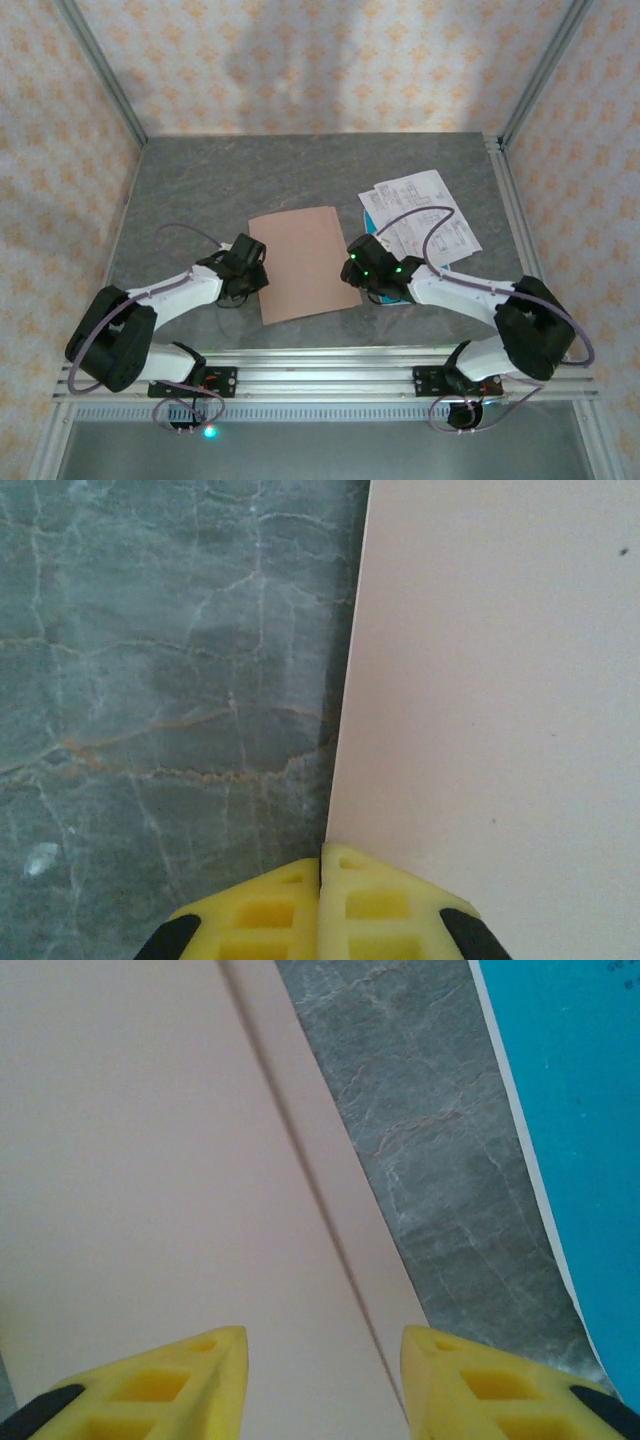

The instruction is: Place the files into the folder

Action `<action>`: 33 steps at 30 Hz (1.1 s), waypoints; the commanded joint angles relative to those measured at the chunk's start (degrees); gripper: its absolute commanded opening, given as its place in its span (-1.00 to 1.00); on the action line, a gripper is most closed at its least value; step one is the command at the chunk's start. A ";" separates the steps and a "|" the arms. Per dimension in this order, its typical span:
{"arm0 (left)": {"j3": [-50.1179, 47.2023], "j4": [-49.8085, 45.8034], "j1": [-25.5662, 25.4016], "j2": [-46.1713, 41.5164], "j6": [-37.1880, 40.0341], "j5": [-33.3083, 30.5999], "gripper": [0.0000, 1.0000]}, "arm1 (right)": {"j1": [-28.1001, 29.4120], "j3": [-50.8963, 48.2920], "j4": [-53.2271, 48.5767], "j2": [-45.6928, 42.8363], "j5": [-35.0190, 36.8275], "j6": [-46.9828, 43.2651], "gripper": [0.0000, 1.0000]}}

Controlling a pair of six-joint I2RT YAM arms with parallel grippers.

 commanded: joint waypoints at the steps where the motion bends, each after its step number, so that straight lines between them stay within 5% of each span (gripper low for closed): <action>1: -0.85 -1.50 0.84 2.06 2.22 -1.86 -0.93 | -2.35 0.67 4.73 1.98 -3.81 0.73 -0.09; 20: 0.93 -5.14 1.08 0.92 5.15 -3.20 -0.99 | -7.89 2.72 11.86 9.70 -15.51 -2.42 0.25; 26: 3.38 -13.86 -2.57 -14.64 -3.68 -2.56 -0.06 | -8.34 1.21 12.31 11.11 -15.36 -2.44 0.22; 33: -4.14 -9.47 -18.71 -26.73 -32.54 -3.17 0.17 | -8.34 -0.80 17.54 14.36 -16.25 1.03 0.18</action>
